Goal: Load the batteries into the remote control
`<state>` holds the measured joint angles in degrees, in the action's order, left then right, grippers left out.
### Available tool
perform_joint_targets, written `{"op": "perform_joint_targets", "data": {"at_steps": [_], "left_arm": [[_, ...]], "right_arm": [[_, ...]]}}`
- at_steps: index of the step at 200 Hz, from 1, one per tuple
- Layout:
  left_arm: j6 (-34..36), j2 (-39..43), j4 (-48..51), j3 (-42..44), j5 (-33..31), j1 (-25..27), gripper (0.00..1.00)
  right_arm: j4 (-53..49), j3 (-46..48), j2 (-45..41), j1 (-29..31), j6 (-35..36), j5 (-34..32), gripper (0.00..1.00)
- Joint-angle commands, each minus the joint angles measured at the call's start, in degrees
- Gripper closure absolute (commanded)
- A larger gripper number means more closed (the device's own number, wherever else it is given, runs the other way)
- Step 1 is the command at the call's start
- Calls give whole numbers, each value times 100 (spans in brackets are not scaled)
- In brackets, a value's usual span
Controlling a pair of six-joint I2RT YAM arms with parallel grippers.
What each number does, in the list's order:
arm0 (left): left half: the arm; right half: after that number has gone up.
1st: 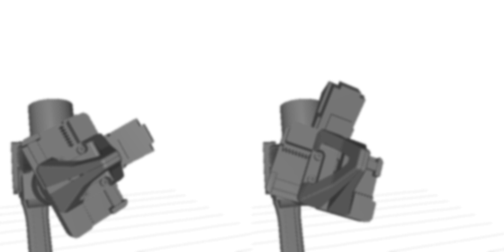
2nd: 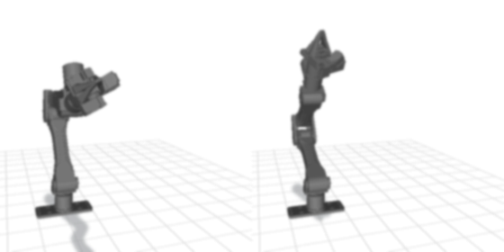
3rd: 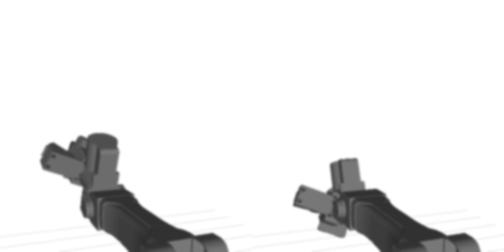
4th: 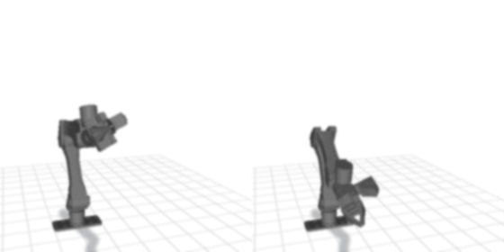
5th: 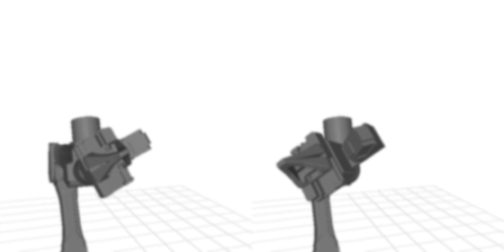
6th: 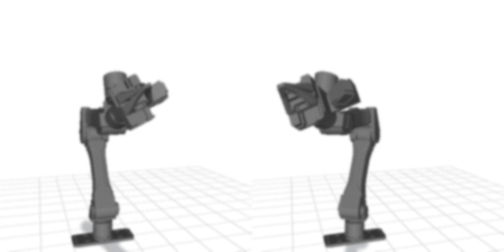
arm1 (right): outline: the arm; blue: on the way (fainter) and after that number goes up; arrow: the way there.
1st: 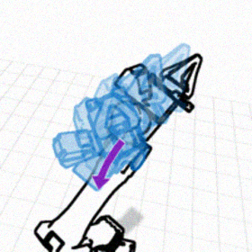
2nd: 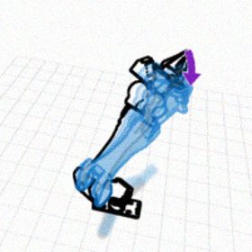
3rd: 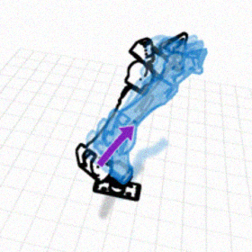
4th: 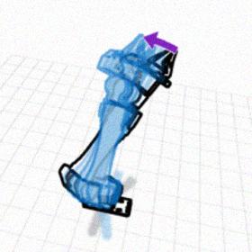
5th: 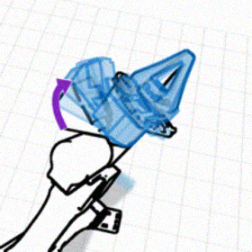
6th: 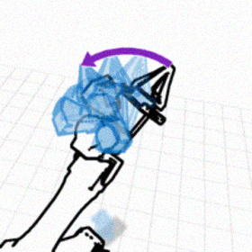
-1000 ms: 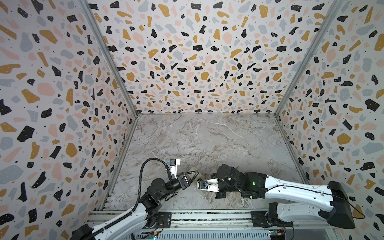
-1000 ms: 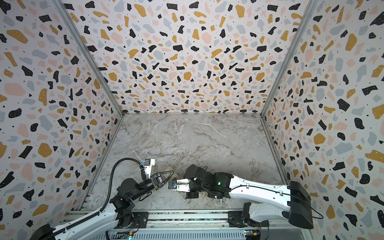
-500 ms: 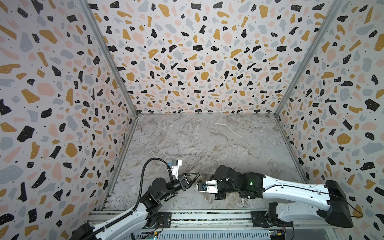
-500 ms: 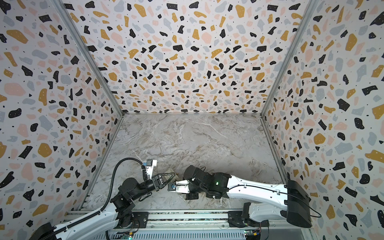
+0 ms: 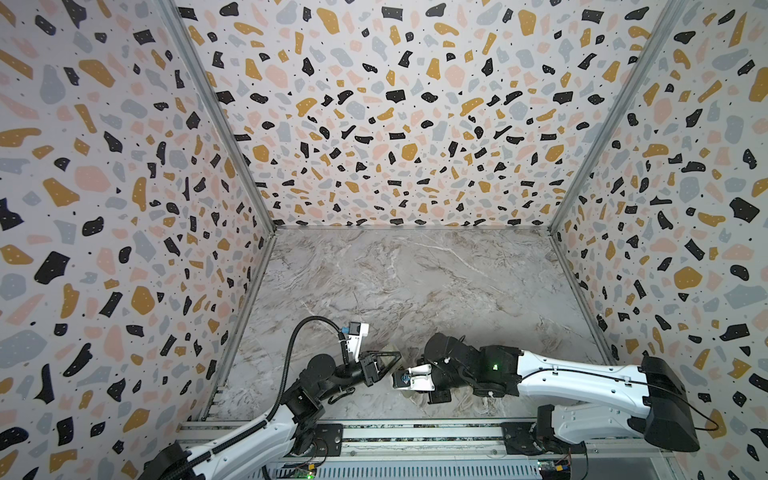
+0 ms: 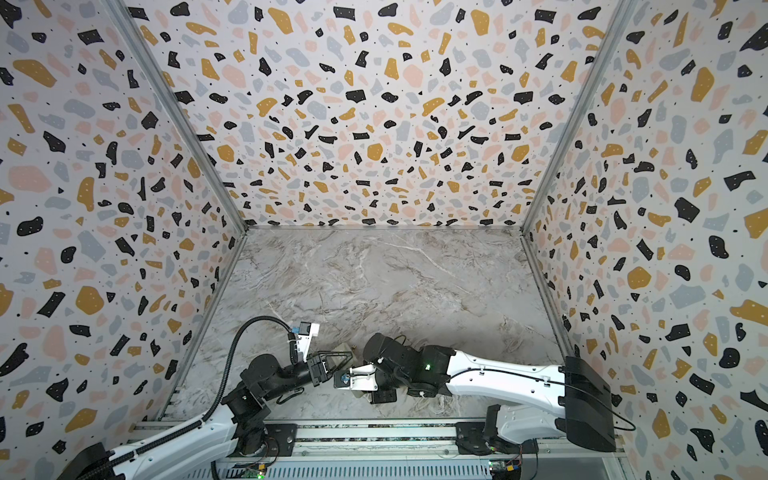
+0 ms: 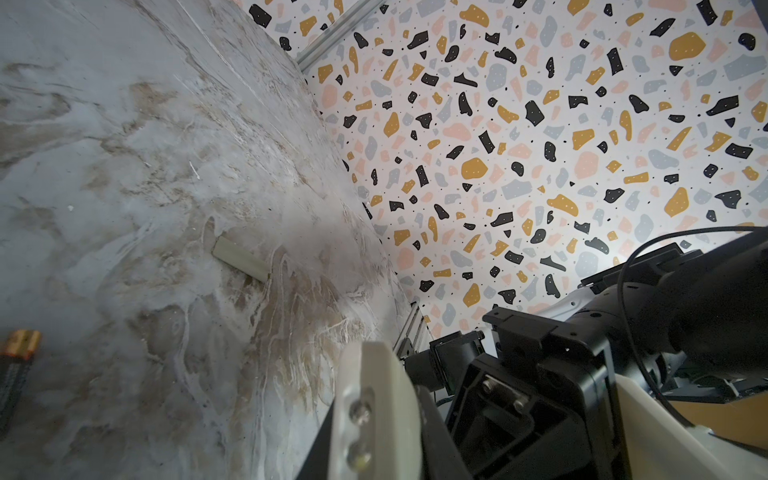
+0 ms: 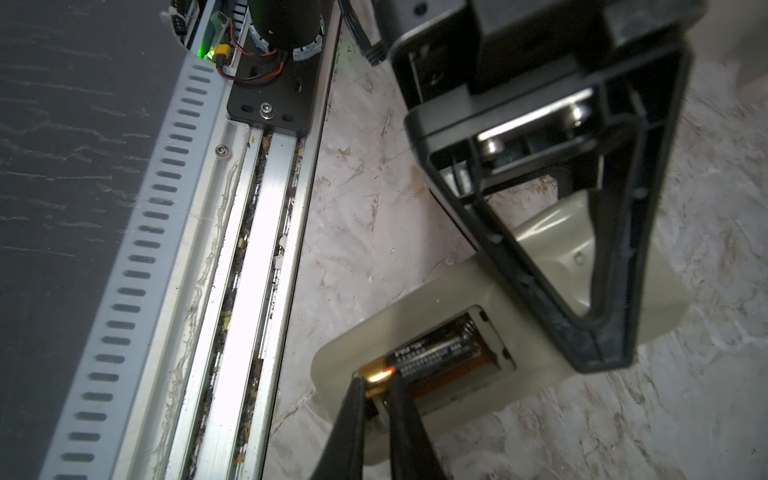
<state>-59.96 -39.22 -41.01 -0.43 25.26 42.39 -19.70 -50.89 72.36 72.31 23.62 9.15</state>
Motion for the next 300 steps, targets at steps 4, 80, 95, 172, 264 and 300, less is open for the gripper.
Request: {"op": "perform_joint_targets", "data": {"at_steps": [4,80,95,172,264,300], "left_arm": [[-6,37,-700,-260,399,23,100],[37,28,-663,-305,479,45,100],[53,11,-669,-327,489,56,100],[81,-50,-646,-379,533,93,100],[107,-60,-628,-406,521,109,100],[108,-35,-586,-371,451,111,100]], "right_arm": [[19,-242,124,29,89,-162,86],[22,-303,304,82,130,-443,82],[81,-294,305,82,131,-544,81],[254,-331,433,87,81,-761,83],[305,-342,544,90,91,-858,84],[301,-342,536,132,65,-931,84]]}}
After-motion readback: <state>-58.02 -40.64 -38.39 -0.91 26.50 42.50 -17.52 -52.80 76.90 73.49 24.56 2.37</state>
